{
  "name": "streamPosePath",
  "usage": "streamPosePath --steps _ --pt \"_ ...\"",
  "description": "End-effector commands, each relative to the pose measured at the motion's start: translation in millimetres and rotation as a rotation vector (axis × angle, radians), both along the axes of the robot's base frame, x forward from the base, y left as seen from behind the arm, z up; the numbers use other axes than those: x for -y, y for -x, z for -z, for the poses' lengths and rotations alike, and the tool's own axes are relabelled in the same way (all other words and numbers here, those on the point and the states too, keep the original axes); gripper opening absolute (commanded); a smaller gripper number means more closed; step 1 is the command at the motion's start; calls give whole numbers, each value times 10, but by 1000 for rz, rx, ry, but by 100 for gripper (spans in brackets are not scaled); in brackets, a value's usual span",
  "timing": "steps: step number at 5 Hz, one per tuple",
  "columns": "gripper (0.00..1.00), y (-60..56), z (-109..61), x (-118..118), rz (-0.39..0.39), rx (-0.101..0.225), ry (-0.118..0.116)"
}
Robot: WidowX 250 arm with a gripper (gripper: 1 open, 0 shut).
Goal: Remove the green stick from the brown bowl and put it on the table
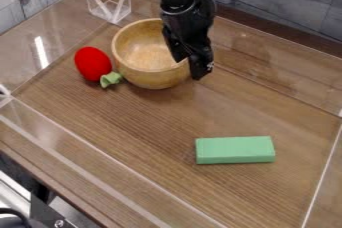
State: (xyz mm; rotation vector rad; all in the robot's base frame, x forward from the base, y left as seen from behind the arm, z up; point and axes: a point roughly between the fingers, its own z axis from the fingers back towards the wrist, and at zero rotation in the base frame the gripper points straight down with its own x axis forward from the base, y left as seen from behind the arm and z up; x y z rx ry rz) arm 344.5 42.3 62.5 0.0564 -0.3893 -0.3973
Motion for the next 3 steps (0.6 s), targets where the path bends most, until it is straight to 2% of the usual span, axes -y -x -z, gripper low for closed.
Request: streamPosePath --steps 1,3 --pt "0 -28 -121 -55 -3 49 -6" --pt "0 1 -28 3 -90 38 -6"
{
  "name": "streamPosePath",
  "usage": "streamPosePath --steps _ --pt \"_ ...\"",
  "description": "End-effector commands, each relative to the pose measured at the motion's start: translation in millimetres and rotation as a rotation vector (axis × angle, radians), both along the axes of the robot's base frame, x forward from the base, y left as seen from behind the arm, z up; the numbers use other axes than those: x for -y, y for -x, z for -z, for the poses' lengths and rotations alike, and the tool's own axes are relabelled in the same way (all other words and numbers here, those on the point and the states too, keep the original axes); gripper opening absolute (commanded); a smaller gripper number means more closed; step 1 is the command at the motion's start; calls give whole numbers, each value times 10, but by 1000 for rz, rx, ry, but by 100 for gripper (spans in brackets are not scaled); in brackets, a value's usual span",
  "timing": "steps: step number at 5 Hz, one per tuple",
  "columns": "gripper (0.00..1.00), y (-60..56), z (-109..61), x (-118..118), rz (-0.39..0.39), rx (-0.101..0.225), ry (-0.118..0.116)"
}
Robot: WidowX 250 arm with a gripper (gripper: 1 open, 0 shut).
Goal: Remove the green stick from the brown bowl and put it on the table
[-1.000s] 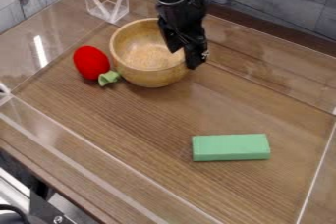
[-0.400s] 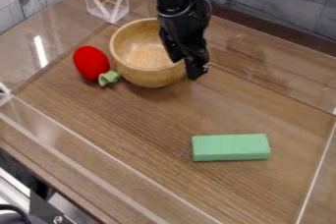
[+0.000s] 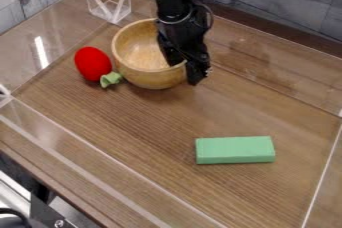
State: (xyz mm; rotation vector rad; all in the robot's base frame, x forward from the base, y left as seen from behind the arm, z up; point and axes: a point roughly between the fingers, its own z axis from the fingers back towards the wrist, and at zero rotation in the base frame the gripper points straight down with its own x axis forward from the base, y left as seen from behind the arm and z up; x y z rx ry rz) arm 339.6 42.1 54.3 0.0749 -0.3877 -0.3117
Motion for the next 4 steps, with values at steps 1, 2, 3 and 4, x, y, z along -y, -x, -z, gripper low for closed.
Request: streamPosePath --steps 1,2,3,4 --pt "0 -85 -73 -6 16 32 -5" --pt "0 -122 -30 -12 37 26 -4" --pt "0 -84 45 -12 78 20 -2" --pt "0 -48 126 -18 116 15 0"
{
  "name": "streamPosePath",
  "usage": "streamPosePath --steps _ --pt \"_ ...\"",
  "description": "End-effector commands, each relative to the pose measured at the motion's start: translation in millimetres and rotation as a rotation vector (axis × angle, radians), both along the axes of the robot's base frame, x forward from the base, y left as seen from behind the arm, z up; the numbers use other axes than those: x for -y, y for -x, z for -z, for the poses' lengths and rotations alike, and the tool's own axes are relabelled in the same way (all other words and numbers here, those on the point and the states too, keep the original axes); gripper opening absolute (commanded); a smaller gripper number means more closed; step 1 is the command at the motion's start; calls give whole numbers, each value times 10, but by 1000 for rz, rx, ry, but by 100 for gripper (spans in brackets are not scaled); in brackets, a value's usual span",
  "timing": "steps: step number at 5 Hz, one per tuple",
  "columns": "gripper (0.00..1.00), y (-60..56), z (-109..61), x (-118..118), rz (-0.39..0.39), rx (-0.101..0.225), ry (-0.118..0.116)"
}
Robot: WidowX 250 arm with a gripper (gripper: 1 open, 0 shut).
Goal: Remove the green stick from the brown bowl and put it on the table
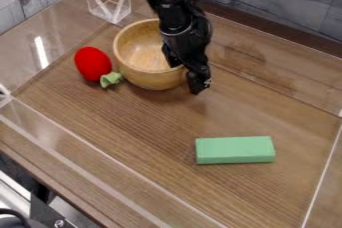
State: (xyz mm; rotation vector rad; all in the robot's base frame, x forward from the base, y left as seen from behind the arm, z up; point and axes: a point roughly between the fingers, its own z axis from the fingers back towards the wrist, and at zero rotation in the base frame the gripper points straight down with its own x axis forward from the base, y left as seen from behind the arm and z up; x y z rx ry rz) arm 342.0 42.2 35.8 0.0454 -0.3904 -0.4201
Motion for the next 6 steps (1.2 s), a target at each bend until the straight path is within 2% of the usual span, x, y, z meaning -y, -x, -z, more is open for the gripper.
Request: streamPosePath --steps 1,2,3,4,5,6 --pt "0 -1 20 -95 -61 17 -5" --pt "0 29 97 -171 -129 14 -3" --pt "100 59 109 -15 -158 14 10" --pt "100 87 127 137 -185 11 20" --pt "100 166 129 160 -206 7 32" --pt "100 278 86 155 -248 -16 61"
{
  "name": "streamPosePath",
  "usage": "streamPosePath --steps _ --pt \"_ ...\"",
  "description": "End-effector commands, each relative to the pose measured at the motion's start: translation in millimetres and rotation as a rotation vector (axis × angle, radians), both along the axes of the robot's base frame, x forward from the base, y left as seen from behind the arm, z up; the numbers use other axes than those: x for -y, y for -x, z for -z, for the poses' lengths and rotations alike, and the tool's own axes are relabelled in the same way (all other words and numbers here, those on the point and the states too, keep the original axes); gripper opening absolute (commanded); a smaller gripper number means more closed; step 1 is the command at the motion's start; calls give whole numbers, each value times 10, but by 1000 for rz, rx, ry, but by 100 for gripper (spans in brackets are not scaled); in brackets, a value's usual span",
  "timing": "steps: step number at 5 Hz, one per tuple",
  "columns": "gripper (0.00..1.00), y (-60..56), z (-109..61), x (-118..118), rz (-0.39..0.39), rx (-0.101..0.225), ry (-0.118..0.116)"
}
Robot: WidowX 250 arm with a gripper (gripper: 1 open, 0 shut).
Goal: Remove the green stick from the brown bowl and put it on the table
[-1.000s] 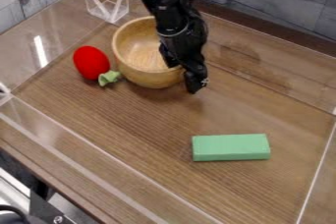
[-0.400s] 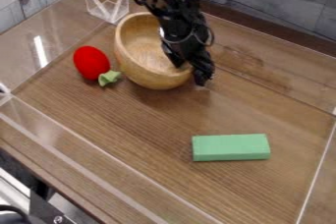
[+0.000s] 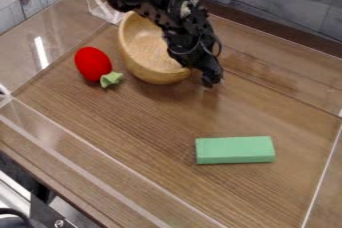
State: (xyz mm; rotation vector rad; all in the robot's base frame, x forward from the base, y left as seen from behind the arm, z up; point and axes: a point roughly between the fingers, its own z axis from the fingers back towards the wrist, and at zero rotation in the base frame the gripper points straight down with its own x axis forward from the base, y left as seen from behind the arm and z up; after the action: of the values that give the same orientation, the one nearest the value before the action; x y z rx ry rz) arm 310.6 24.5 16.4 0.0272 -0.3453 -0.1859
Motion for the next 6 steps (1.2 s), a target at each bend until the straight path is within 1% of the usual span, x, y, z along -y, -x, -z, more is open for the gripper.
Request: streamPosePath --steps 1,2,3,4,5,6 --pt "100 -27 -129 101 -64 -3 43" --pt "100 -33 -144 230 -96 -32 75" --pt "100 50 -210 333 -42 -66 97" --pt "100 136 -287 409 16 -92 110" --pt "0 123 -250 535 14 -103 118" --pt "100 92 -215 662 25 -114 123"
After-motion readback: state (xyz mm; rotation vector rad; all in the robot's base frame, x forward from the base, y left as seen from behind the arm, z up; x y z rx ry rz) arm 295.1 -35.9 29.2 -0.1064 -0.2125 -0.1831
